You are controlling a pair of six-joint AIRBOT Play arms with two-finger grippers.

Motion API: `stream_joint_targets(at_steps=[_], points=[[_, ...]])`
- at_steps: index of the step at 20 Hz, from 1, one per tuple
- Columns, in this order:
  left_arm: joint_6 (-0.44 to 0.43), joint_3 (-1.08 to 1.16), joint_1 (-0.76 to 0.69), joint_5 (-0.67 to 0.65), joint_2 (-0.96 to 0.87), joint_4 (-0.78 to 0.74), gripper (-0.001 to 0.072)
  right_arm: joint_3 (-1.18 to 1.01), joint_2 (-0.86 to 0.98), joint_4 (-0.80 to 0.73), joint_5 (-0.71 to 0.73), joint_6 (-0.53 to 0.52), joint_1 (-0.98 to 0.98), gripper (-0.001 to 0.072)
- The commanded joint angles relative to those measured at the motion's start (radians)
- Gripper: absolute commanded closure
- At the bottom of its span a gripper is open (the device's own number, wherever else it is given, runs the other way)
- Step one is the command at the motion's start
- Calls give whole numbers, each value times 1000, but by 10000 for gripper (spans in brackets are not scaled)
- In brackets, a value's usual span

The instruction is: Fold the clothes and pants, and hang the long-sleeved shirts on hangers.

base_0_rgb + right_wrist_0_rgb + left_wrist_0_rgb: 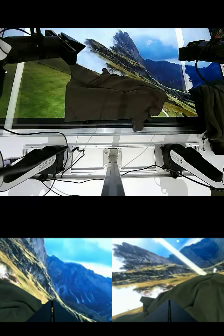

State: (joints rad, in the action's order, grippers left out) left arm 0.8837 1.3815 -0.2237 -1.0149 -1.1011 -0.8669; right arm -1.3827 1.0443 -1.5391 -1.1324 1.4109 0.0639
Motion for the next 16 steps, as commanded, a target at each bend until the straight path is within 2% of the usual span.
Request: stream_joint_targets(at_steps=[1, 12, 16], points=[[0, 0, 1, 0, 1, 0, 692, -1, 0, 0, 0, 0, 1, 701], [0, 0, 1, 0, 1, 0, 692, -1, 0, 1, 0, 0, 1, 700], [0, 0, 1, 0, 1, 8, 692, -4, -3, 0, 57, 1, 1, 700]])
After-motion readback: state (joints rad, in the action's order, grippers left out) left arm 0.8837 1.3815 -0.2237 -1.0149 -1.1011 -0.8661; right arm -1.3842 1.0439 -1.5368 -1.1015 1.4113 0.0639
